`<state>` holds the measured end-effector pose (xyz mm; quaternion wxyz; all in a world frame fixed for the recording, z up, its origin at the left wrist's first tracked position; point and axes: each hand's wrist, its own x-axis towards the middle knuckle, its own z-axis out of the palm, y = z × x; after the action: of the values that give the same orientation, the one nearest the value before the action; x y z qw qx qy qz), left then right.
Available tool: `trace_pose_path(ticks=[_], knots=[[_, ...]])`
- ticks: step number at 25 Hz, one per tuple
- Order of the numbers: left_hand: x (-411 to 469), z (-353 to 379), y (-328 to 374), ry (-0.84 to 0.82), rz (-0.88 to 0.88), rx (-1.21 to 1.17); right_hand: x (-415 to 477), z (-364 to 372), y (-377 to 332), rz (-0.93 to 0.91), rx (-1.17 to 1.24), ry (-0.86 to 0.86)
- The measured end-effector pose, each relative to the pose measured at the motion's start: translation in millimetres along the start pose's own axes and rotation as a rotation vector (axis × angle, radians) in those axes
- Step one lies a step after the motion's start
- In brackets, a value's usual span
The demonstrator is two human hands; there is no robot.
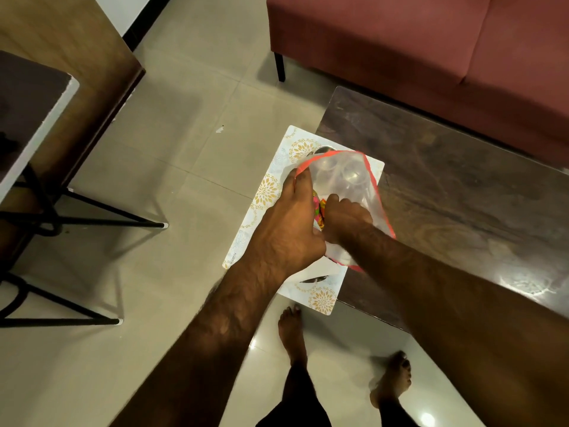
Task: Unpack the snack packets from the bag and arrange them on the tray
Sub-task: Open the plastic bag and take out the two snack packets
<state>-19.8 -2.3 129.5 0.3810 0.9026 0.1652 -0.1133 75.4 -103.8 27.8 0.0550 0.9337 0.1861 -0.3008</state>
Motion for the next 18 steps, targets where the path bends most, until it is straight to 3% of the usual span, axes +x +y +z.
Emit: trace_pose_path(ticks=[5,11,15,18], knots=[[2.9,0.2,-7.3,-0.075,-0.045,0.016,-5.0,-7.2,-8.8,-0.092,0.014,0.148],[7.3,-2.5,-4.1,-0.088,-0.011,-0.049,-71.1,-55.4,-6.0,-0.177,0.01,0.319],[12.8,-14.4,-13.7,-0.092,0.002,-0.088,-99.4,-88.1,24.7,-0.243,0.336,0.242],[13.7,-20.9,-18.5,-0.157,0.011,-0.131,-103.7,-98.2,45.2,-0.193,0.872,0.133]])
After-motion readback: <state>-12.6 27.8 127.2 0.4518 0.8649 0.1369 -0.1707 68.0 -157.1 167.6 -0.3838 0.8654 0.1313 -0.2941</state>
